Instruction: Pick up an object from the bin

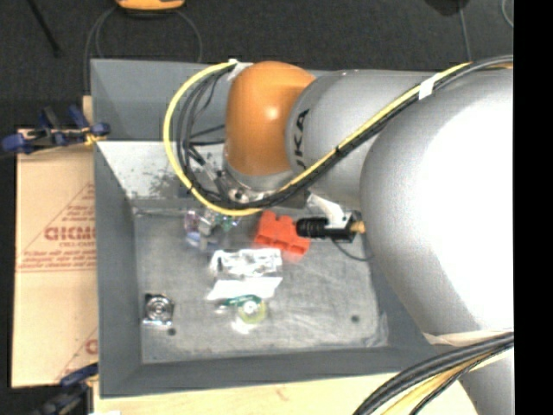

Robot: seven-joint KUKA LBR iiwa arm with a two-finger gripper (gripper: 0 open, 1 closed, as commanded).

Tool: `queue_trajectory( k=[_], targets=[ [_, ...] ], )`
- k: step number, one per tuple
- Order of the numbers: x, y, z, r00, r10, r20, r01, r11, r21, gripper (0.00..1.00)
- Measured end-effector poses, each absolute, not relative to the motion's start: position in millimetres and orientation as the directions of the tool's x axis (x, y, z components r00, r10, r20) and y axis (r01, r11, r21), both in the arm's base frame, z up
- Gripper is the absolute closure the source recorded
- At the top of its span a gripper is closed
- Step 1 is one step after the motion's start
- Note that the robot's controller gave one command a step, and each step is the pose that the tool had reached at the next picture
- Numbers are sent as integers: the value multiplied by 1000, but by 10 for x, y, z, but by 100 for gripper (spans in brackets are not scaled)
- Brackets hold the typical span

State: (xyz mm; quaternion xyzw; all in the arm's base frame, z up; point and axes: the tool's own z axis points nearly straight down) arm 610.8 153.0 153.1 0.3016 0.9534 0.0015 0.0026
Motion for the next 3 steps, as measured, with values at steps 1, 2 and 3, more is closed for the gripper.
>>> queue_trajectory(
  k=[1, 2, 3],
  targets=[
    [6109, 1251, 1558, -825, 565, -3, 565, 825, -1, 100],
    [6035, 1250, 969, -862, 506, -5, 506, 863, 1, 100],
    [5921, 1484, 1528, -873, 488, -4, 488, 873, 5, 100]
  ],
)
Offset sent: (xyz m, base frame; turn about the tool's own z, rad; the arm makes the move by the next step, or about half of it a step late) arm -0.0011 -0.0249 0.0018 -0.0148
